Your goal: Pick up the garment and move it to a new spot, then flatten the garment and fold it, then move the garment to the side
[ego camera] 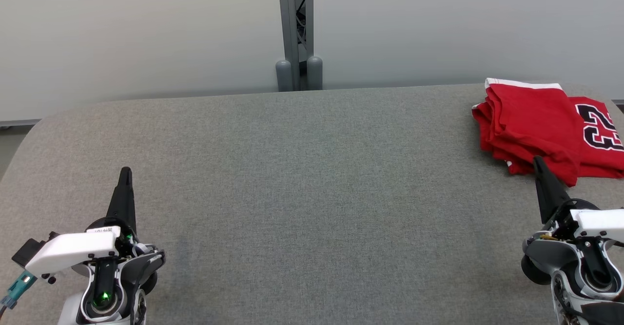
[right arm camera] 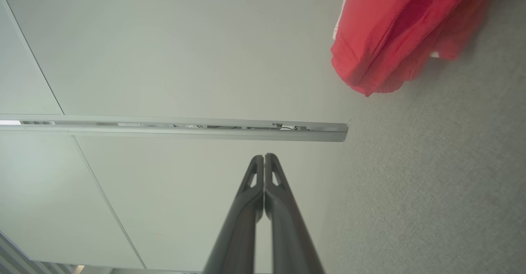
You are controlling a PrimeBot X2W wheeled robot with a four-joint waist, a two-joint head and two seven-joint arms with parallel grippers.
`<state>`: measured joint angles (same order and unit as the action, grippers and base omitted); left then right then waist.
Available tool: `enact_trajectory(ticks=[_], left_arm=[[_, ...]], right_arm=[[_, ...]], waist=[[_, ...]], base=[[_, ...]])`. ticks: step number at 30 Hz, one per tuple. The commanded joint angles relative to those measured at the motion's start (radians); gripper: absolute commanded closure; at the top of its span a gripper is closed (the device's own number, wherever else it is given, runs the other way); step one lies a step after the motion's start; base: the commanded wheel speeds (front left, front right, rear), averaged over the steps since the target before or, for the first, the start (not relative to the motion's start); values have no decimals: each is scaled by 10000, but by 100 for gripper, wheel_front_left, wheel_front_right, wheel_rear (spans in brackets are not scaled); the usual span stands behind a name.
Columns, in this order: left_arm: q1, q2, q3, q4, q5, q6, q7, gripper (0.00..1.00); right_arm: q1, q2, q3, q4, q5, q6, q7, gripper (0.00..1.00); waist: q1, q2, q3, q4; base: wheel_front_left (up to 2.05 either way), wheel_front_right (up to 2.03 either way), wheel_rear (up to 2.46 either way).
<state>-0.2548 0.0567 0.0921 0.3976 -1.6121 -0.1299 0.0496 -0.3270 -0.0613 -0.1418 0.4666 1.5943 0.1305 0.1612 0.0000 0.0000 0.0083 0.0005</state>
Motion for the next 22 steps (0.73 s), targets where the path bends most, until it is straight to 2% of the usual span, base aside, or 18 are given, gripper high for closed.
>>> enact_trajectory(ticks=[1,22], left_arm=[[-181,43,45,5,34,-36,32,100],[-185,18,84,6,84,-36,60,100]], right_arm=[[-66,-28,-25,10,-16,4,50,100],[-65,-2,-68,9,-68,4,76,100]], waist=[[0,0,0,0],[0,0,0,0]], base=[[0,0,0],[0,0,0]])
